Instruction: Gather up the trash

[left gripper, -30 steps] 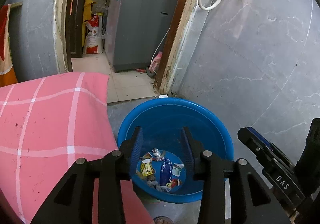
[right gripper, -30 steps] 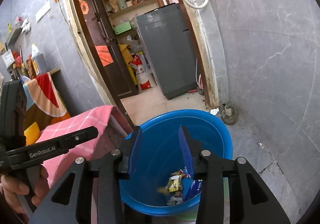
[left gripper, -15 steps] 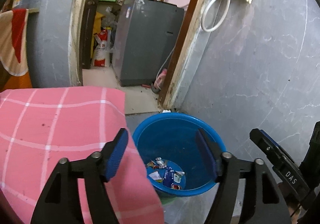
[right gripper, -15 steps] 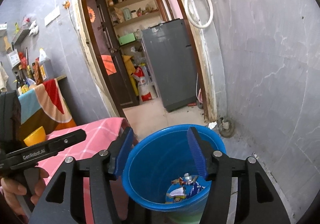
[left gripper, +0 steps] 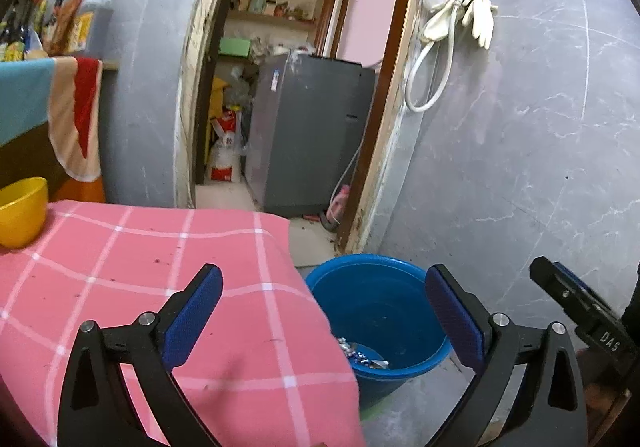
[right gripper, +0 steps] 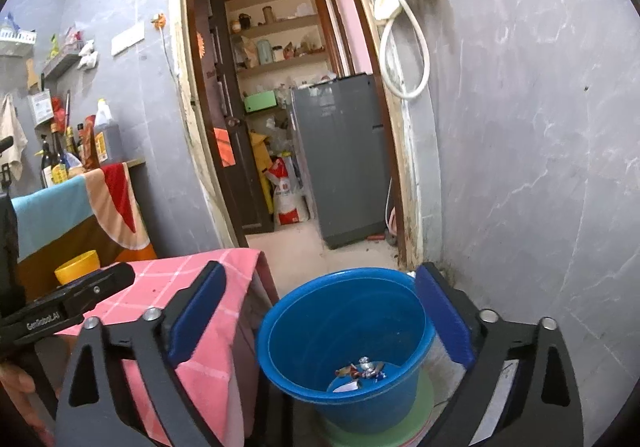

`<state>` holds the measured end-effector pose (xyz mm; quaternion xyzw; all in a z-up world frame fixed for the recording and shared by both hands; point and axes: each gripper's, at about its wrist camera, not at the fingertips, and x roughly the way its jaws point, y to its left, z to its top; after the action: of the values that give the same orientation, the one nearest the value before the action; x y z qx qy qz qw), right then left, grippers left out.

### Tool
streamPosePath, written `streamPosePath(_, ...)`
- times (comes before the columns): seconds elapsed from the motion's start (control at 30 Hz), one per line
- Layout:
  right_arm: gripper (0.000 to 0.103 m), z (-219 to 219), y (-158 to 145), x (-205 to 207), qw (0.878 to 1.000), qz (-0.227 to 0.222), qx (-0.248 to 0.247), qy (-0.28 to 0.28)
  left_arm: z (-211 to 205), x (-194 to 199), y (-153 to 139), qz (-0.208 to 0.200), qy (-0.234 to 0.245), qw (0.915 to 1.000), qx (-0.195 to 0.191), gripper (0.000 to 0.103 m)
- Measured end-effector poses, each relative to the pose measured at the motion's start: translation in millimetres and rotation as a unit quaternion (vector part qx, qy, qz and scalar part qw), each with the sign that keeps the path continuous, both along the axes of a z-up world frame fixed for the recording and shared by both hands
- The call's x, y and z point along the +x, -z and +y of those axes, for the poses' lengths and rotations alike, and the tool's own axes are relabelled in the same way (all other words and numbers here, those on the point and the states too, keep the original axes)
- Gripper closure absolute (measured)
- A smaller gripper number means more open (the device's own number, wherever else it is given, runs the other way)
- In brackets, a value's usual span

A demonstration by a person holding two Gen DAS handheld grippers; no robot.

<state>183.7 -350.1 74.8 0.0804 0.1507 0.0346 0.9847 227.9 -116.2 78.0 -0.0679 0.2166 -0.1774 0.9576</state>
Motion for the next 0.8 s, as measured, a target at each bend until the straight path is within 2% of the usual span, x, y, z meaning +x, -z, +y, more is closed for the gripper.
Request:
streamPosePath(0.03,0.000,2,-1,-4,1.000,-0.005,-0.003,0.000,2,-5,0,-0.005,-0.003,1.0000,0.000,0.002)
streamPosePath(0.47,0.000,31,-6,-57,0.998,-0.046,-0.033,-0.001,28,-67,-2,-0.054,-0.029,0.9981,0.008,0.002)
streamPosePath(0.8,0.000,46,-3,-90,0.997,-0.071,-0.042,0.000,46,-104,3,-0.069,-0.052,0.9961,0.018,0.002)
